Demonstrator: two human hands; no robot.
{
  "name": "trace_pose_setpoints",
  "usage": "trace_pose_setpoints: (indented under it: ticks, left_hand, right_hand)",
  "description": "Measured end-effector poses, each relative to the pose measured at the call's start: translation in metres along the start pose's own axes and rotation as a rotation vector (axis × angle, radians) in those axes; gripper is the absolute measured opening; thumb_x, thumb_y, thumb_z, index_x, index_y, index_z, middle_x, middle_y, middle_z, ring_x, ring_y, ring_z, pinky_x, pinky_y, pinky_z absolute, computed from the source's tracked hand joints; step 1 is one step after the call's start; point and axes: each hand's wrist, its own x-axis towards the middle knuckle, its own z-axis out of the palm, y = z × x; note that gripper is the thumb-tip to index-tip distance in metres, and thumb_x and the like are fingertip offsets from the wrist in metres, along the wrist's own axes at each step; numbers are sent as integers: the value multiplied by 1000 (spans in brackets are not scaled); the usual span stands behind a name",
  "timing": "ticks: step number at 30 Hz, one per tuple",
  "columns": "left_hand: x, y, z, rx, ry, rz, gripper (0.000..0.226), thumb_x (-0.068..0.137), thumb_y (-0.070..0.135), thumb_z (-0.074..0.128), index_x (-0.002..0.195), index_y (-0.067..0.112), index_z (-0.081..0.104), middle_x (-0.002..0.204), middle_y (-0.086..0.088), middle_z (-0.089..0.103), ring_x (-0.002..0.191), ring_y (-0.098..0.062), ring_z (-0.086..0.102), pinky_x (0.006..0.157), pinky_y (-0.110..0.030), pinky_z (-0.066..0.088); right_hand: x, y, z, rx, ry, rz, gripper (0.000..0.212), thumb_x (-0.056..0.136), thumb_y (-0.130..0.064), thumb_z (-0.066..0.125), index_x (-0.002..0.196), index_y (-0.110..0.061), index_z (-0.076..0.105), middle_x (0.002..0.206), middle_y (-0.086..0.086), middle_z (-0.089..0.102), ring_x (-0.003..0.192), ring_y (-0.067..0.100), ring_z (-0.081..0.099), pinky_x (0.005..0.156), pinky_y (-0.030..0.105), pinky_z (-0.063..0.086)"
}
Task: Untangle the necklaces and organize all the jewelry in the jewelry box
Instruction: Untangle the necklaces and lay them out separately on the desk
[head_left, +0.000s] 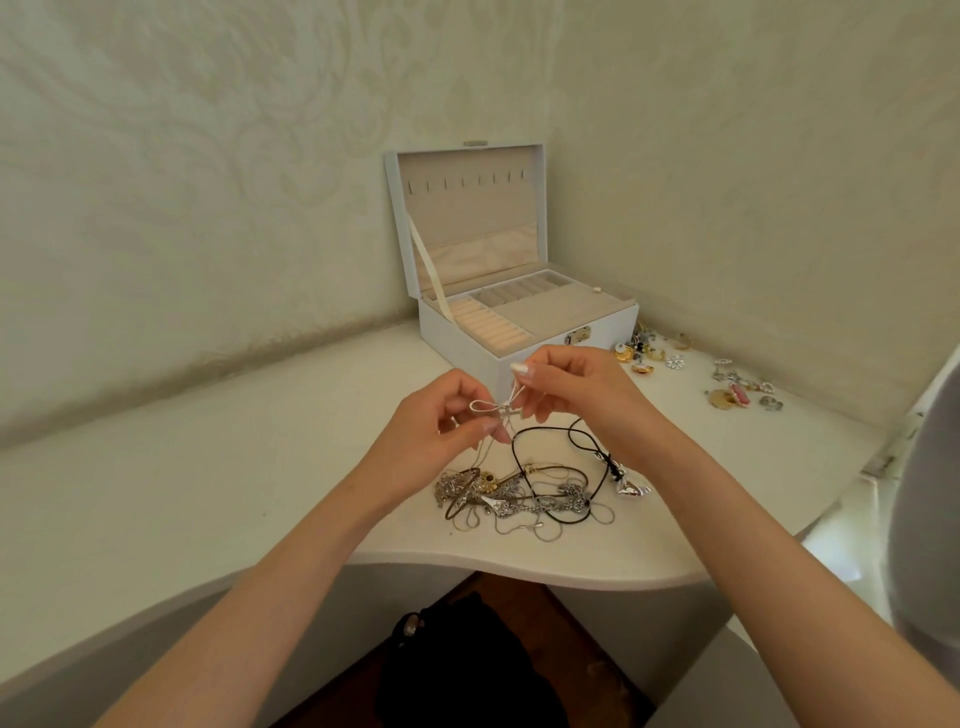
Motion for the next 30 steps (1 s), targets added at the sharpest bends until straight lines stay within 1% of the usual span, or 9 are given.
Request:
trace_pose_setpoints:
  ticks: [2, 4, 7, 12, 14, 20, 24, 28, 30]
  left_hand:
    - [1, 0, 0, 37, 24, 6, 9, 88, 13, 62, 88, 20, 56, 81, 6, 72, 79, -23, 60, 72, -39, 44]
    - [0, 1, 0, 78, 51, 17, 16, 85, 15, 66, 89, 28, 57, 85, 14, 69, 75, -9, 55, 68, -25, 40]
    - [0, 6, 0, 61, 99, 45, 22, 82, 18, 70, 92, 32, 56, 86, 19, 65, 75, -6, 53, 65, -15, 38]
    - [4, 10, 0, 83, 219, 92, 10, 81, 18, 70, 79, 23, 61, 75, 19, 63, 65, 1, 48, 61, -14, 35]
    - [4, 11, 0, 107, 235, 101, 11, 81, 16, 70, 77, 21, 61, 72, 20, 61, 65, 1, 48, 60, -12, 35]
    - [2, 8, 1, 310, 166, 159, 37, 80, 12, 71, 90, 38, 47, 85, 15, 60, 74, -2, 51, 67, -6, 34]
    - [3, 7, 0, 459, 191, 225, 36, 81, 15, 68, 92, 42, 46, 80, 17, 57, 76, -4, 54, 71, -16, 35]
    - [2, 11, 0, 320, 257, 233, 26, 85, 16, 61, 87, 40, 51, 75, 13, 63, 76, -5, 59, 68, -7, 35]
    - [3, 12, 0, 208, 283, 188, 21, 87, 11, 63, 87, 31, 56, 77, 11, 64, 75, -2, 58, 67, -9, 37]
  right_hand:
    - [0, 0, 1, 24, 6, 16, 19, 87, -17, 61, 75, -3, 65, 64, -3, 65, 63, 10, 58, 62, 21, 48]
    - [0, 0, 1, 41, 35, 22, 19, 87, -17, 62, 72, -7, 67, 64, -4, 65, 63, 9, 56, 63, 22, 47]
    - [1, 0, 3, 30, 92, 34, 18, 86, -18, 64, 71, -9, 68, 64, -5, 65, 62, 6, 55, 63, 21, 46]
    - [3, 3, 6, 40, 116, 82, 19, 85, -21, 66, 70, -9, 66, 70, 0, 69, 65, 8, 60, 65, 22, 48]
    - [3, 4, 8, 49, 92, 110, 18, 87, -22, 64, 76, -6, 64, 74, 0, 71, 71, 9, 65, 70, 24, 52]
    - [4, 5, 14, 62, 95, 148, 19, 89, -22, 61, 75, -10, 66, 78, 4, 72, 74, 12, 68, 80, 28, 53]
    - [4, 5, 18, 84, 71, 164, 23, 92, -27, 57, 83, -6, 64, 76, 4, 72, 73, 13, 70, 77, 28, 54]
    - [3, 5, 23, 140, -55, 194, 43, 86, -47, 49, 98, -8, 60, 87, 17, 71, 88, 28, 70, 87, 35, 55]
    - [1, 6, 26, 137, -118, 179, 45, 81, -45, 55, 104, -6, 55, 90, 22, 70, 91, 31, 69, 90, 38, 53]
